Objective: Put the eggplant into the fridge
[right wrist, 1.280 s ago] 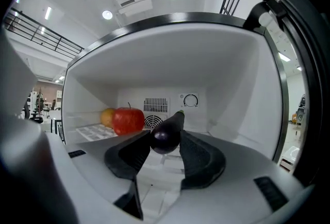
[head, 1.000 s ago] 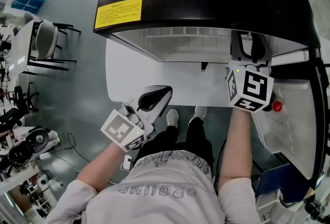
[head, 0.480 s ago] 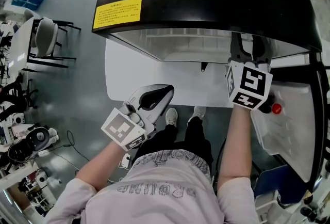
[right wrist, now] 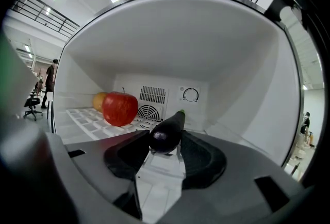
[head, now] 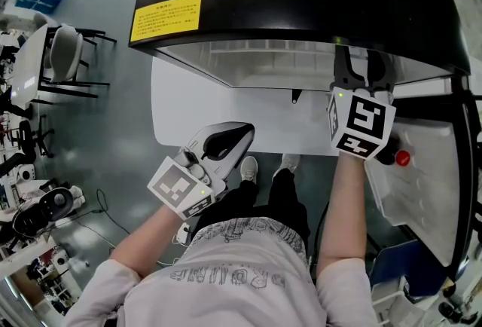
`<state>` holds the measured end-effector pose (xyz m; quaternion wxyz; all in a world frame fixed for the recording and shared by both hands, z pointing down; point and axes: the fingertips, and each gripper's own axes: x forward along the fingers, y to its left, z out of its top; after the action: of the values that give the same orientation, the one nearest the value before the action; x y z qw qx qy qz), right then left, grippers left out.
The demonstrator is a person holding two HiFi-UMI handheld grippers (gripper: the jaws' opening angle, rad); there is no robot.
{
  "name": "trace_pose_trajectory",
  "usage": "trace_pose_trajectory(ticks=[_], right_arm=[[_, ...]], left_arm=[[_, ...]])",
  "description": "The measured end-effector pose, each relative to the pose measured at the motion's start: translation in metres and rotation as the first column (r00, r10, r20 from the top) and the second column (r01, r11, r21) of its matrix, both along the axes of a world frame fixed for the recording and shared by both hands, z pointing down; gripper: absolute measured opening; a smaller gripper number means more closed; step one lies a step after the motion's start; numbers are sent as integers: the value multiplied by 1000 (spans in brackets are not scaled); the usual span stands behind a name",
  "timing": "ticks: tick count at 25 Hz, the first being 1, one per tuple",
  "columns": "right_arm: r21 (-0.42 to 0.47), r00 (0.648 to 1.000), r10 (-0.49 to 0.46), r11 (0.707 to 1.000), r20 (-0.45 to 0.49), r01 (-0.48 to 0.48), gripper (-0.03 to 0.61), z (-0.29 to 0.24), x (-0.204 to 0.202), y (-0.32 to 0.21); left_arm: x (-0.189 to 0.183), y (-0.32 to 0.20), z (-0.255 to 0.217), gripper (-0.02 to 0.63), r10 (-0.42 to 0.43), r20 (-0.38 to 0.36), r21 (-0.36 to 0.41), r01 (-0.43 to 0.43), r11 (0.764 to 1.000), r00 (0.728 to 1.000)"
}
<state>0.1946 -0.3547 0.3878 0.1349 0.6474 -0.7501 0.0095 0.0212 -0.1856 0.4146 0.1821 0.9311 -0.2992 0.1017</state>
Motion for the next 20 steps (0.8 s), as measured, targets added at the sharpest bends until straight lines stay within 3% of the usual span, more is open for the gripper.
trace_pose_trajectory(ticks=[20], right_arm=[[39,1000,11,999,-16,-11,212,-22,-1,15]], left_arm=[[-3,5,-14,6,2,-20,32,-1,999,1000]])
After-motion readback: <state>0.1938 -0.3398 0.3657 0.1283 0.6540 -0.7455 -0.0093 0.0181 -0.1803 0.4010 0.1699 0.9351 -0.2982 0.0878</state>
